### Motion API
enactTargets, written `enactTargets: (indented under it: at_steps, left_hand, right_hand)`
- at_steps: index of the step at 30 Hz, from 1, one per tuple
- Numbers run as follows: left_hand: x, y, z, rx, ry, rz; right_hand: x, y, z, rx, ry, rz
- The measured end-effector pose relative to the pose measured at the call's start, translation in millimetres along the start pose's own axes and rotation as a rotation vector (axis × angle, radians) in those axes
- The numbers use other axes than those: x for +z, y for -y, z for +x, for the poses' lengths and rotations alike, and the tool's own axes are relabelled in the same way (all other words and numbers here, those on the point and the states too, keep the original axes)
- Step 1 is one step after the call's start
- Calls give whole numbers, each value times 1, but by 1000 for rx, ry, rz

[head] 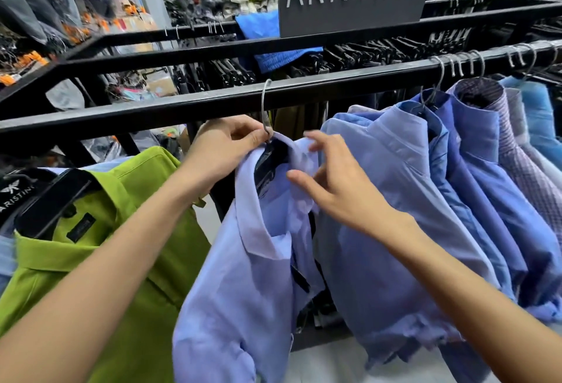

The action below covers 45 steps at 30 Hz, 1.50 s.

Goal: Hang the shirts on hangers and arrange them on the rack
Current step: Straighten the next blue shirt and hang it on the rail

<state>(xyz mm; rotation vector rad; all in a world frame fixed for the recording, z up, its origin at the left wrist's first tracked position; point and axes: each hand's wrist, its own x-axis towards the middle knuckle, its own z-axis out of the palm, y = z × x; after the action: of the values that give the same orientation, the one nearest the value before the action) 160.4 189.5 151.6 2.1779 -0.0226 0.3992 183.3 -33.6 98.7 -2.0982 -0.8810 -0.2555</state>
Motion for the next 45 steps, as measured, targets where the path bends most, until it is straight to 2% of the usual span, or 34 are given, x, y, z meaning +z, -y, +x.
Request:
enactTargets:
  at_steps: [3, 7, 10, 13, 15, 17, 21, 25, 27, 29, 31, 33, 35, 36, 38, 40, 42, 45]
  left_hand:
    - [6, -2, 5, -73, 4, -30]
    - [7, -8, 11, -248, 62, -294]
    - [-2, -9, 14, -412, 151, -519]
    - [-10, -13, 15, -555, 226, -587]
    - [-11, -13, 14, -517, 268, -612]
    - [-9, -19, 12, -496, 298, -604]
    - [-8, -23, 15, -511, 293, -624]
    - [-18, -17, 13, -632, 368, -689]
    - [-20, -14, 10, -626, 406, -665]
    - [-19, -13, 9, -561, 397, -533]
    - [-20, -12, 9, -517, 322, -386]
    - [-20, -10, 4, -452, 222, -227]
    - [-17, -14, -5, -301, 200, -73]
    - [-15, -17, -10, -199, 201, 7]
    - [-13, -22, -21, 80, 205, 233]
    - [-13, -25, -28, 359, 227, 514]
    - [-15, -24, -33, 480, 279, 772]
    - [-23, -22, -37, 631, 311, 1055]
  right_hand:
    - [6, -13, 26, 58, 95, -96]
    - [-4, -24, 50, 73, 89, 237]
    - [-18, -31, 60, 98, 101, 318]
    - [-27, -31, 68, 216, 83, 420]
    - [-29, -20, 64, 248, 156, 433]
    - [-23, -7, 57, 188, 242, 414]
    - [-8, 4, 50, 93, 255, 403]
    - [-8, -10, 55, 229, 133, 629]
    - [-10, -16, 59, 356, 199, 728]
    - [-7, -23, 61, 470, 286, 693]
    - [-3, -35, 62, 444, 252, 435]
    - [2, -46, 61, 352, 39, 201]
    - [1, -42, 59, 217, -204, 166]
    - [-2, -36, 58, 117, -238, 132]
    - [-6, -26, 59, -37, -131, -7]
    - [-4, -18, 60, -115, -33, -217]
    - [4, -14, 62, -137, 3, -355]
    - [8, -18, 69, -131, 4, -355]
